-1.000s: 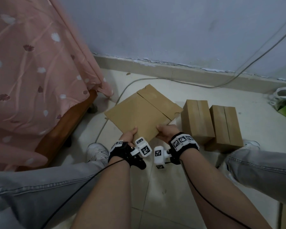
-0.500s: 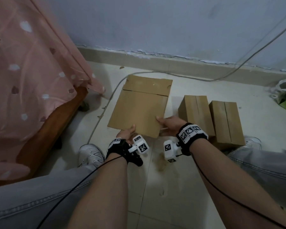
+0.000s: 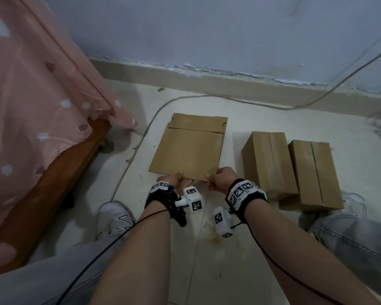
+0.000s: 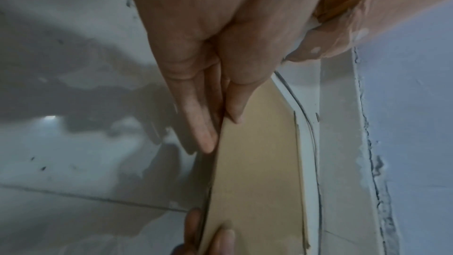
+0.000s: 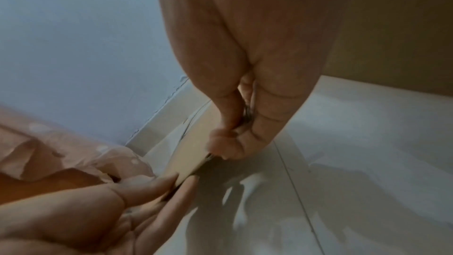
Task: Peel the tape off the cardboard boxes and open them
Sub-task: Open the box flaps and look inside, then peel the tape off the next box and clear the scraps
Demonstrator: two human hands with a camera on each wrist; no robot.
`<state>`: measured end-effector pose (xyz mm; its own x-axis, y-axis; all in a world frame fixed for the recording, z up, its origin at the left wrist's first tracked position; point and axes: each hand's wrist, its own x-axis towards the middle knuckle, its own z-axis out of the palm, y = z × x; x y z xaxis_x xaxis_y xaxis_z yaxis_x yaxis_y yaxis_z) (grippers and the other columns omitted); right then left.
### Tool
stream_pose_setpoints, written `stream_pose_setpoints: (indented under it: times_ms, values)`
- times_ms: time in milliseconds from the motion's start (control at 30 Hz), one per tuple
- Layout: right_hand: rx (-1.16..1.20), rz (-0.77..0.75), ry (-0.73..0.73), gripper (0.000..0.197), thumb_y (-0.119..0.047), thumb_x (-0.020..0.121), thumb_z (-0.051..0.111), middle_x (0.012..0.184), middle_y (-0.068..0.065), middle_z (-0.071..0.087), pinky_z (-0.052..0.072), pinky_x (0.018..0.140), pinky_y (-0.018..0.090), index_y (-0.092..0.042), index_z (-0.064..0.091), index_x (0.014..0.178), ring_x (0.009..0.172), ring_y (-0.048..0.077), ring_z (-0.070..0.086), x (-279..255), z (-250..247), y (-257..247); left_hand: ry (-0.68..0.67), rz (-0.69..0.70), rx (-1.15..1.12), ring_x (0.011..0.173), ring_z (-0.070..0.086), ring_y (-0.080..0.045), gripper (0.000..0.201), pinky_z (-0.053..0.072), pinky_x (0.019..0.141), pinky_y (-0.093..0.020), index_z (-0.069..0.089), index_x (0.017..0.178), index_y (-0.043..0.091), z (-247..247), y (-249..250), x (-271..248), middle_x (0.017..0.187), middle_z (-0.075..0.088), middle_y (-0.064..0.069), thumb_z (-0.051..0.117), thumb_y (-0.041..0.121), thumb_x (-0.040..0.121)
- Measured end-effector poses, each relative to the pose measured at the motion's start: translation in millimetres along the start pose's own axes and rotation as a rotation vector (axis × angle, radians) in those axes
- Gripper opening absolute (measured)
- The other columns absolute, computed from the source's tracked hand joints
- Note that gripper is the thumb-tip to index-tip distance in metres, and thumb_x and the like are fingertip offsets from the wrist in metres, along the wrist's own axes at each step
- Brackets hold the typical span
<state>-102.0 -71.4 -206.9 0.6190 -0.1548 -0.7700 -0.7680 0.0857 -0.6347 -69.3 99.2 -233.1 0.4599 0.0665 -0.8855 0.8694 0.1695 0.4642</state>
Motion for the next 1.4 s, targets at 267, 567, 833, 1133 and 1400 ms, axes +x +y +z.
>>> stream_pose_setpoints:
  times_ms: [267, 567, 833, 1133, 1400]
  values:
    - [-0.251, -0.004, 0.037, 0.024, 0.000, 0.080, 0.066, 0.096, 0.019, 0.065, 0.061, 0.070, 0.036, 0.005, 0.060, 0.102, 0.080, 0.029, 0.068, 23.0, 4.4, 4.6, -0.030, 0.056, 0.092, 0.081, 0.069, -0.022, 0.020, 0.058, 0.074, -0.030, 0.056, 0.116, -0.002, -3.8, 5.6, 8.3, 0.111, 0.066, -0.015, 0.048, 0.005, 0.099]
    - [-0.521, -0.106, 0.083, 0.025, -0.001, 0.088, 0.051, 0.087, 0.016, 0.069, 0.060, 0.079, 0.044, 0.008, 0.066, 0.105, 0.086, 0.035, 0.071, -4.2, -18.4, -23.9, -0.024, 0.024, 0.325, 0.067, 0.072, -0.023, 0.018, 0.056, 0.083, -0.041, 0.070, 0.092, 0.001, 1.6, 15.2, -42.8, 0.089, 0.076, -0.009, 0.062, 0.017, 0.094]
    - [-0.541, -0.154, 0.502, 0.033, -0.012, 0.091, 0.048, 0.119, 0.021, 0.059, 0.049, 0.077, 0.034, 0.001, 0.052, 0.121, 0.099, 0.034, 0.058, -83.4, -57.2, -61.5, -0.108, 0.186, 0.542, 0.072, 0.069, -0.014, 0.021, 0.056, 0.058, -0.032, 0.068, 0.096, 0.016, 25.2, 22.5, -120.9, 0.104, 0.072, -0.003, 0.054, 0.031, 0.099]
    - [-0.737, 0.081, 0.520, 0.081, -0.032, 0.085, 0.068, 0.153, 0.025, 0.007, 0.028, 0.110, 0.054, -0.012, 0.019, 0.146, 0.141, 0.041, 0.015, -81.1, -86.8, -36.1, -0.056, 0.216, 0.544, 0.071, 0.065, -0.027, 0.020, 0.052, 0.076, -0.040, 0.065, 0.086, 0.003, 37.9, 11.2, -136.2, 0.106, 0.067, -0.013, 0.048, 0.006, 0.097]
    - [-0.823, 0.108, 0.599, 0.080, -0.031, 0.087, 0.066, 0.154, 0.032, 0.007, 0.018, 0.115, 0.059, -0.017, 0.018, 0.150, 0.141, 0.047, 0.014, -59.5, -94.2, -26.4, -0.060, 0.138, 0.511, 0.071, 0.063, -0.024, 0.015, 0.051, 0.068, -0.032, 0.064, 0.087, 0.009, 25.8, -6.5, -115.6, 0.093, 0.068, -0.006, 0.053, 0.013, 0.096]
